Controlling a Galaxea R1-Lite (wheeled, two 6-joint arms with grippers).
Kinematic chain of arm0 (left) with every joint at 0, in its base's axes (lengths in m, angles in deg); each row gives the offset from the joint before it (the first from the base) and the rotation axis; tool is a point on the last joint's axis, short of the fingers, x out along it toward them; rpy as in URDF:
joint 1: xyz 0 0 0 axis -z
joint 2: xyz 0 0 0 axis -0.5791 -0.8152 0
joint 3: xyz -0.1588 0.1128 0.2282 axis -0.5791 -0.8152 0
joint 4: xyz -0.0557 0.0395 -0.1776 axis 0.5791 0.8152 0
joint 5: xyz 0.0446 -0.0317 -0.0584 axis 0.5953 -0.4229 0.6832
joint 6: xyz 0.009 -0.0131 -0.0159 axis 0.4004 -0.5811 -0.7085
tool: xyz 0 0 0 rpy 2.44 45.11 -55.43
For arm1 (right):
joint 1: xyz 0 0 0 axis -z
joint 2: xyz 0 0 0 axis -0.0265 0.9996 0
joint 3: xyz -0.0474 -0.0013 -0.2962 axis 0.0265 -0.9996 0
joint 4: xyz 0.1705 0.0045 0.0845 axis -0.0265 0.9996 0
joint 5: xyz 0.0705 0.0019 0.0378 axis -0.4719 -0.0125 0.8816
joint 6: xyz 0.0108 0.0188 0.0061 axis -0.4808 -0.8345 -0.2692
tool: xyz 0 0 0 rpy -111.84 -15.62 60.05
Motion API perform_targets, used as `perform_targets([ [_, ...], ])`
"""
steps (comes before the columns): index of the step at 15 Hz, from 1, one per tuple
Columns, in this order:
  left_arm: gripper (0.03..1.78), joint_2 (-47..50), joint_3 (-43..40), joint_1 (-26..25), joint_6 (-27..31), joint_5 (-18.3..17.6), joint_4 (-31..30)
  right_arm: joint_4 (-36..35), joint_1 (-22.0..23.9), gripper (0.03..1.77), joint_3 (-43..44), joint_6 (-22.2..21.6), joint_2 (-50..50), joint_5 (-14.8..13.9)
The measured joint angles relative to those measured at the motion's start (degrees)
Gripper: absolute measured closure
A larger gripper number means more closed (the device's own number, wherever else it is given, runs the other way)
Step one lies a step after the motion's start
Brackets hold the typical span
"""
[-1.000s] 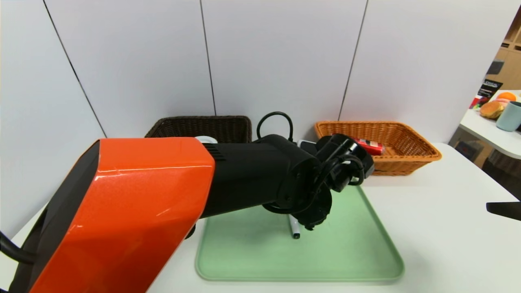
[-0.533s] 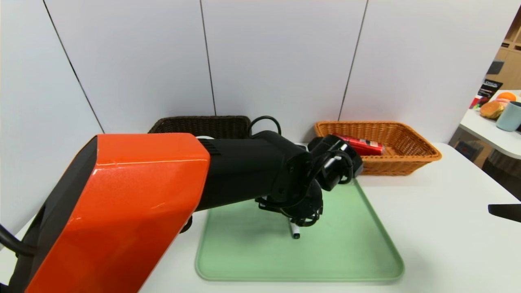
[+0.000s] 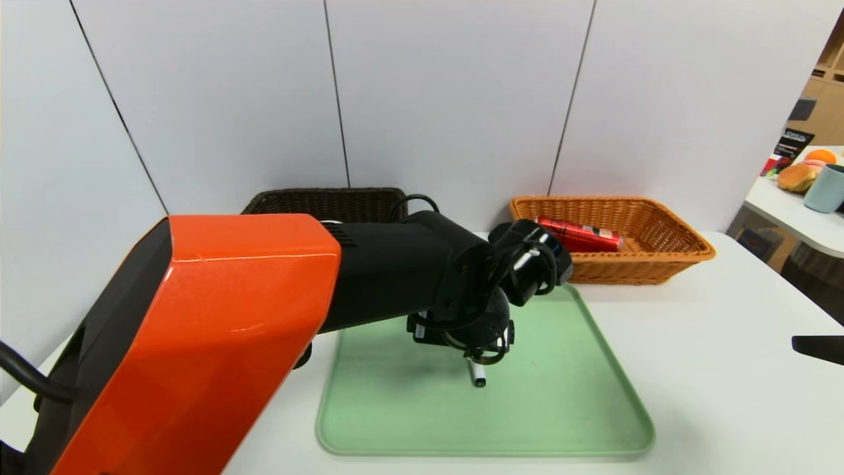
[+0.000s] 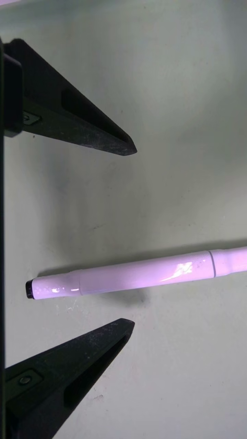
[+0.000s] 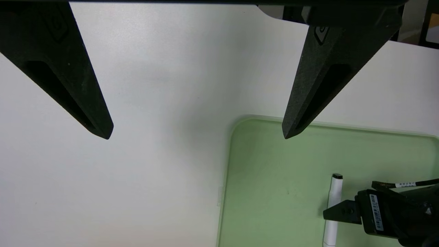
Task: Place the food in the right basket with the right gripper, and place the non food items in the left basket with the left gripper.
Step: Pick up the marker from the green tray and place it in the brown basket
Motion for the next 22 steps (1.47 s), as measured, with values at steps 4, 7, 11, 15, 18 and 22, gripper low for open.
perform_targets([
  [4,0.12,-0.49,-0.05,0.11,0.57,0.11,0.0,-0.02,0.0,0.1,-0.23,0.0,-0.11,-0.01],
  [7,0.12,-0.85,-0.05,0.84,1.1,0.18,-0.11,0.0,0.09,0.1,-0.44,-0.07,-0.33,-0.01],
  [11,0.12,-1.13,-0.05,0.85,1.16,0.21,-0.09,-0.02,0.33,0.1,-0.44,0.0,-0.38,0.05],
  [15,0.12,-1.23,0.0,0.82,1.05,0.21,-0.57,0.0,0.37,0.1,-0.44,0.02,-0.38,0.05],
  [18,0.41,-1.27,0.0,0.85,0.57,-0.06,-1.35,-0.02,0.37,0.1,-0.44,0.04,-0.33,0.07],
  [22,0.94,-1.27,-0.02,0.63,0.33,-0.69,-2.47,0.0,0.37,0.1,-0.44,0.09,-0.33,0.07],
])
